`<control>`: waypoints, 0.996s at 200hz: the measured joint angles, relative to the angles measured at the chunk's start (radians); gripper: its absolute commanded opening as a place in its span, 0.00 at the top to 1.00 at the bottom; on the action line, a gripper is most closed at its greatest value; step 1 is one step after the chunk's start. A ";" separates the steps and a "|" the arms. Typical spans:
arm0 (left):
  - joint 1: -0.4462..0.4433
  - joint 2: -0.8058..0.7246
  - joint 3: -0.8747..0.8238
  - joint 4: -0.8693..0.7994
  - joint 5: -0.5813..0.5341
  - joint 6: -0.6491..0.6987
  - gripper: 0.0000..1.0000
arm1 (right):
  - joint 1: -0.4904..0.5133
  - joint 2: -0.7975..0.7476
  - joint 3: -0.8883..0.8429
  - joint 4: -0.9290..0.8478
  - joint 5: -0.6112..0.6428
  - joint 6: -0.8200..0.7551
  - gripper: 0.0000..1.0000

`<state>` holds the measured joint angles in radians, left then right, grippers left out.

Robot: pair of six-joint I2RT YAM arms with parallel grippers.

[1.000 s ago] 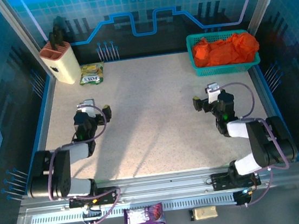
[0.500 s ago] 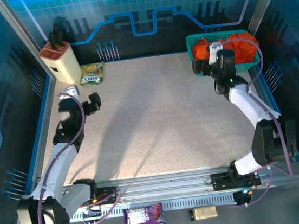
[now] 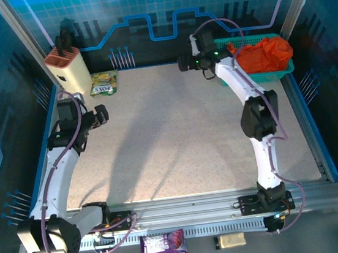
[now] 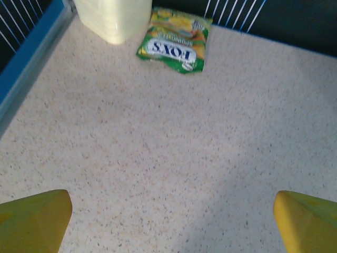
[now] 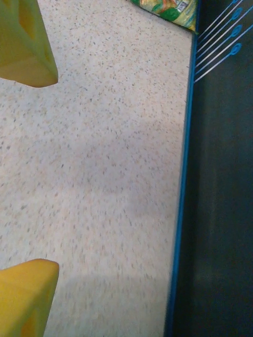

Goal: Fold the inside-out t-shirt

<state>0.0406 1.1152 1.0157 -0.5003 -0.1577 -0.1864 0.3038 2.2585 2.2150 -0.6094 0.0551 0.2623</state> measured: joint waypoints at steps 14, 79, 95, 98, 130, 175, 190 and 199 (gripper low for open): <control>0.003 0.013 0.019 -0.021 0.026 0.002 0.01 | 0.013 0.103 0.128 -0.050 0.006 0.020 0.14; 0.011 0.023 0.019 -0.018 0.050 0.074 0.01 | -0.028 0.294 0.267 -0.162 0.022 0.105 0.15; 0.013 0.031 -0.012 -0.023 0.050 0.081 0.01 | -0.050 0.299 0.266 -0.177 0.039 0.120 0.15; 0.013 0.035 -0.013 -0.026 0.050 0.083 0.01 | -0.053 0.299 0.267 -0.179 0.042 0.123 0.15; 0.019 0.060 -0.013 -0.026 0.050 0.085 0.01 | -0.097 0.298 0.266 -0.179 0.054 0.136 0.16; 0.024 0.060 -0.013 -0.026 0.050 0.088 0.01 | -0.114 0.298 0.275 -0.179 0.030 0.137 0.18; 0.025 0.060 -0.013 -0.026 0.050 0.089 0.01 | -0.124 0.296 0.279 -0.164 -0.036 0.137 0.19; 0.026 0.060 -0.013 -0.026 0.050 0.089 0.01 | -0.133 0.293 0.279 -0.150 -0.092 0.137 0.19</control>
<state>0.0666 1.1755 1.0023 -0.5262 -0.1078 -0.0978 0.1711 2.5511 2.4939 -0.7593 -0.0372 0.3996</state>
